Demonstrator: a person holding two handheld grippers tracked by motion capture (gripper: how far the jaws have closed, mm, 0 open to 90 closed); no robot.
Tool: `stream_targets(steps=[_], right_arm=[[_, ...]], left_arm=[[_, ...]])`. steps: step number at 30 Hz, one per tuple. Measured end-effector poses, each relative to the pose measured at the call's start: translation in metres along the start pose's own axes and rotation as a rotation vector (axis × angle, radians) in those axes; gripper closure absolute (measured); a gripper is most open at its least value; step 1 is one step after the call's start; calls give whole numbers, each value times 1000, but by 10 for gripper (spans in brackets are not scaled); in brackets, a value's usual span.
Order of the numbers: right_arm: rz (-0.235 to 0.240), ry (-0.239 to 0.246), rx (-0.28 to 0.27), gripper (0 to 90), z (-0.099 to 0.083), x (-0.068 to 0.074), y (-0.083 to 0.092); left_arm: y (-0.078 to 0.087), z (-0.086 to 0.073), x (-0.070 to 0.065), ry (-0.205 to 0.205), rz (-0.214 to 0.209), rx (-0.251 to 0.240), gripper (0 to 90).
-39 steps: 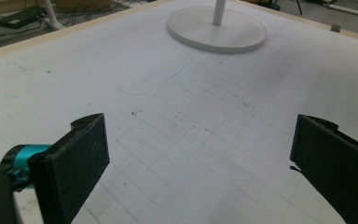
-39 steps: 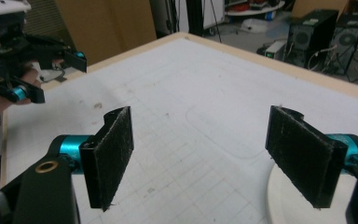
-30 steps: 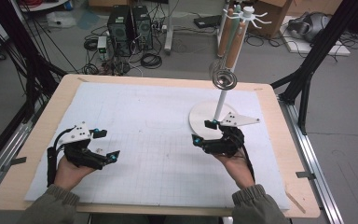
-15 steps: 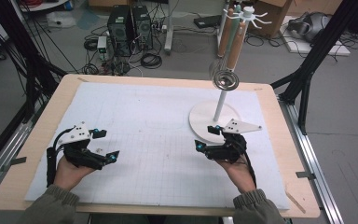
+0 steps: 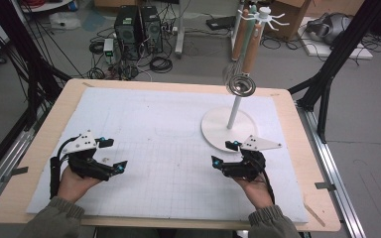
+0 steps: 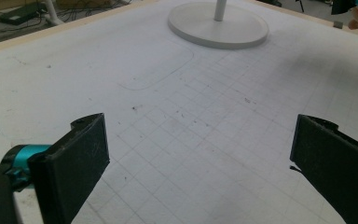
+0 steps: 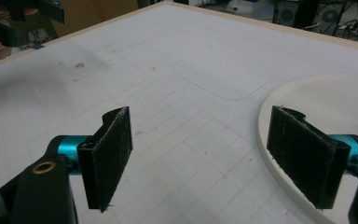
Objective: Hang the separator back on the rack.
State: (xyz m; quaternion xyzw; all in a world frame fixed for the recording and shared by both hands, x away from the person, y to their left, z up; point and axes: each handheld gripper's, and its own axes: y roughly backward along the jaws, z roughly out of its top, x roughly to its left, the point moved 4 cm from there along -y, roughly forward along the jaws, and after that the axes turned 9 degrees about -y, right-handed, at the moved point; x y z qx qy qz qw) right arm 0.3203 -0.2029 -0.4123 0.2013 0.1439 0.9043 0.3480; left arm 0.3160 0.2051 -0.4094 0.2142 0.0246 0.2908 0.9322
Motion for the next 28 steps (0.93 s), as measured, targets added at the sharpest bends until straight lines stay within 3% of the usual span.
stream_targets(steps=[13, 28], right_arm=[[-30, -24, 6, 210, -22, -7, 8], [-54, -19, -33, 181, -34, -8, 21]], left_arm=[[-2, -7, 1, 12, -4, 15, 48], [-15, -27, -5, 34, -41, 87, 48]])
